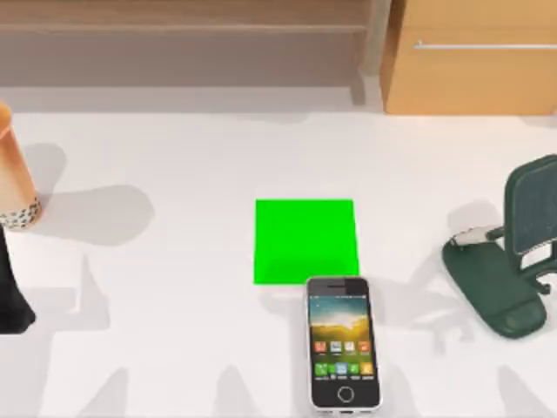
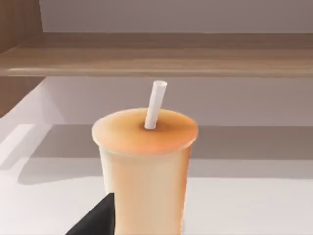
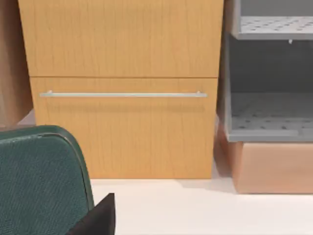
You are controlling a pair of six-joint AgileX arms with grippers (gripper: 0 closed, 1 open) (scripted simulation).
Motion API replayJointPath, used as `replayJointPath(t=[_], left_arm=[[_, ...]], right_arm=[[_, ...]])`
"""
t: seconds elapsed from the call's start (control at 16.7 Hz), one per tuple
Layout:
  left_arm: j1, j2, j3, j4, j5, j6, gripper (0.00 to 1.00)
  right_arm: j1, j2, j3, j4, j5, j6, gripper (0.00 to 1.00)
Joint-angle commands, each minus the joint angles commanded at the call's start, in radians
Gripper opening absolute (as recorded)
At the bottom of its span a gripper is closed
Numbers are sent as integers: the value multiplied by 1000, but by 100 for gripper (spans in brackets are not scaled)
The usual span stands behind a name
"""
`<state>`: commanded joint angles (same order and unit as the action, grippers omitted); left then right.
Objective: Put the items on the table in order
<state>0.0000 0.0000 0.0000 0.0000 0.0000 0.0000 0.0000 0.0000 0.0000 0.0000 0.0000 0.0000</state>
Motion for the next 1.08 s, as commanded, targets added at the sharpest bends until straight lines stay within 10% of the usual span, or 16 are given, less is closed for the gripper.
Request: replayJointPath(t=[0.42, 1.08], left_arm=[[0, 0, 0, 0, 0, 0, 100], [0, 0, 0, 0, 0, 0, 100]], right_arm=[[-41, 149, 109, -104, 0, -136, 100], [-251, 988, 667, -639, -1, -892, 100]])
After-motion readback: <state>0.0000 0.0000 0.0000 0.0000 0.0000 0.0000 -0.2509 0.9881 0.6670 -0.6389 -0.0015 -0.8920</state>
